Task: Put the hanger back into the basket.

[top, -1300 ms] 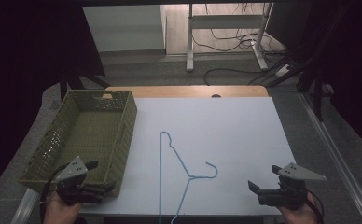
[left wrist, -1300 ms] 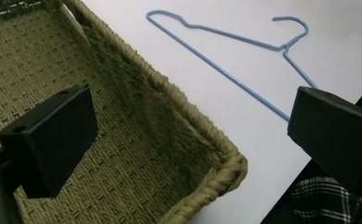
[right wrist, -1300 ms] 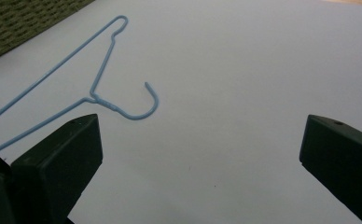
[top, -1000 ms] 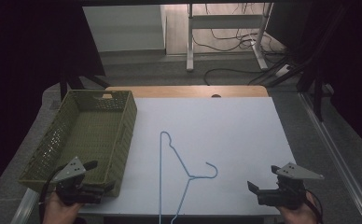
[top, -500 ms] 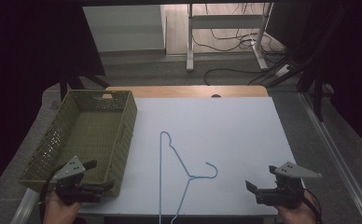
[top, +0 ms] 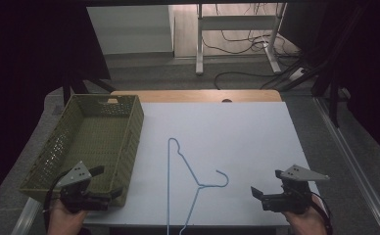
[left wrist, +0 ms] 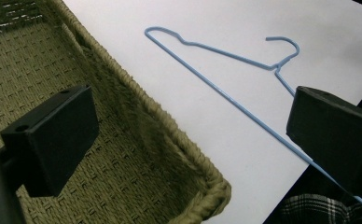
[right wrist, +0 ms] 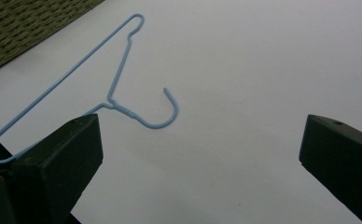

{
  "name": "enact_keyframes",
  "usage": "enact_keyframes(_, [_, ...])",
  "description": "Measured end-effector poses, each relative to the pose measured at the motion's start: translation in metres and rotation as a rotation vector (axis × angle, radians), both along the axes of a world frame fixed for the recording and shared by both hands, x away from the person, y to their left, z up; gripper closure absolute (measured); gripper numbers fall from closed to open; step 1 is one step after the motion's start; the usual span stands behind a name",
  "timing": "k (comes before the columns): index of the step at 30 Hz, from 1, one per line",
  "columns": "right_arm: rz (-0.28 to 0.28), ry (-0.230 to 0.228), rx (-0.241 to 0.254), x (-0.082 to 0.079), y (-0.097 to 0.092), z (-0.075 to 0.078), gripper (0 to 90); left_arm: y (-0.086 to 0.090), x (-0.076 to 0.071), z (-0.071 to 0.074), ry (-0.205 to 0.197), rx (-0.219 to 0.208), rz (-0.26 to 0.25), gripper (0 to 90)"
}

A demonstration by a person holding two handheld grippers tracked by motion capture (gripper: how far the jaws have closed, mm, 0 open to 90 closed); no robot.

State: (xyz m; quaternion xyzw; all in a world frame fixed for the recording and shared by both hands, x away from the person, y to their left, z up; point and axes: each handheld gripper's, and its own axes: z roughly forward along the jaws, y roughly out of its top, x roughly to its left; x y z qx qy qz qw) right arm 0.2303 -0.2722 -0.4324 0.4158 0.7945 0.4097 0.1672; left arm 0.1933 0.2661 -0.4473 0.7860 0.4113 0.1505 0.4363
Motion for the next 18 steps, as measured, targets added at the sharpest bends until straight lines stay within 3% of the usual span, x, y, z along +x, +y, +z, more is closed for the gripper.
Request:
enact_keyframes(9, [0.011, 0.025, -0.026, 0.011, 0.016, 0.0, 0.0, -0.014, 0.005, 0.005, -0.007, 0.01, -0.044, 2.8])
enact_keyframes(13, [0.031, 0.054, -0.003, 0.017, 0.022, 0.002, 0.0, -0.02, 0.007, 0.007, -0.009, 0.009, -0.057, 3.0])
enact_keyframes(18, [0.034, 0.078, -0.013, 0.022, 0.028, 0.002, 0.0, -0.029, 0.009, 0.01, -0.006, 0.0, -0.079, 3.2])
